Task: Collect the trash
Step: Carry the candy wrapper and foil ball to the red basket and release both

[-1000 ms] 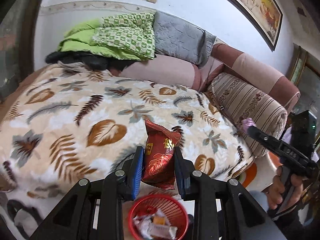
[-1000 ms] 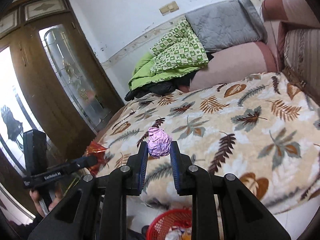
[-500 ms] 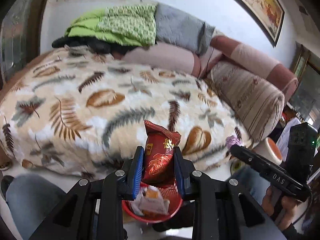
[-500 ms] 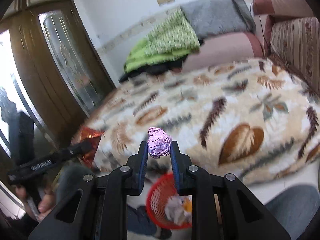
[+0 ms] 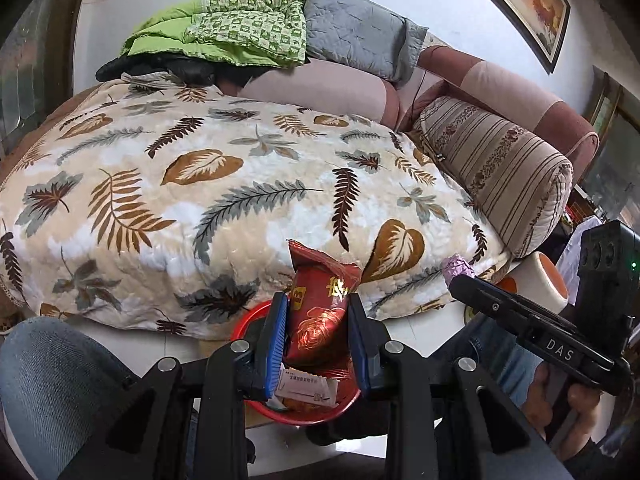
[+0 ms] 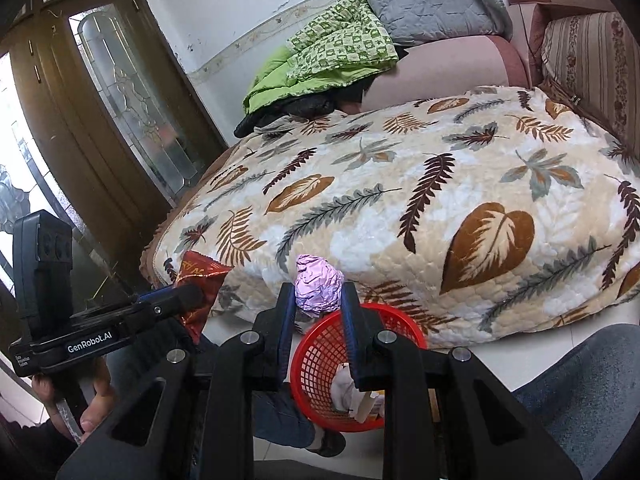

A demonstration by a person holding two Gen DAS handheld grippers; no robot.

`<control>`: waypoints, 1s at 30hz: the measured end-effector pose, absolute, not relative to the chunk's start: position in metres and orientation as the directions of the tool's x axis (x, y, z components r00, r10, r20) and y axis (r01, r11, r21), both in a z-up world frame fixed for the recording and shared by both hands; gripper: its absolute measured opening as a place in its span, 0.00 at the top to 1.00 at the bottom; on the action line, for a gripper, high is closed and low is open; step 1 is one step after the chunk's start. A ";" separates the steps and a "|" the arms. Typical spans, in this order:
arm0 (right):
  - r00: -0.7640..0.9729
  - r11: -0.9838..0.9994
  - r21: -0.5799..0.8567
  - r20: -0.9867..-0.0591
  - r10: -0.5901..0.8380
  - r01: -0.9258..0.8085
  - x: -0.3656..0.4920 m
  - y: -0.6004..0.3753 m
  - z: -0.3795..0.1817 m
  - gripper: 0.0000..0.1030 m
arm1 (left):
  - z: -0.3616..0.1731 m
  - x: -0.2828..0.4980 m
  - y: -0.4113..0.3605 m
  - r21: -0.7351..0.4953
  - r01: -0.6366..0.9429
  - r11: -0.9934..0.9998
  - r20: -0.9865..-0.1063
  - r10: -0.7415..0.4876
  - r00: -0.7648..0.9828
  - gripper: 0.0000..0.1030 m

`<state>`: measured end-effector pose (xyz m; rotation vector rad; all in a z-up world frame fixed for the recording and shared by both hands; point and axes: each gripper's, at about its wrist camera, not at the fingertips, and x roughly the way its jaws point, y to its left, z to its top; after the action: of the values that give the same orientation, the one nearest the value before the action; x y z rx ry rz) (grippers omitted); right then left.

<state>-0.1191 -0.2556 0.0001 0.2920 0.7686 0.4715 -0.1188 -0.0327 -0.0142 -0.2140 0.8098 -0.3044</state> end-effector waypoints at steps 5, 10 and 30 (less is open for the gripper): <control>0.623 0.859 0.415 -0.596 0.506 -0.300 -0.118 -0.255 0.000 0.79 | -0.015 -0.120 -0.033 -0.299 0.184 0.936 -0.679 -0.344 0.648 0.72; 0.620 0.859 0.415 -0.599 0.507 -0.301 -0.116 -0.256 -0.002 0.78 | -0.018 -0.120 -0.033 -0.303 0.187 0.935 -0.686 -0.350 0.638 0.72; 0.603 0.862 0.419 -0.620 0.501 -0.286 -0.110 -0.261 -0.012 0.78 | -0.030 -0.114 -0.041 -0.303 0.187 0.934 -0.715 -0.353 0.604 0.72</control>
<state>-0.1105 -0.2609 -0.0120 0.2908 0.8027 0.4630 -0.1145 -0.0408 -0.0304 -0.2057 0.8692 -0.3153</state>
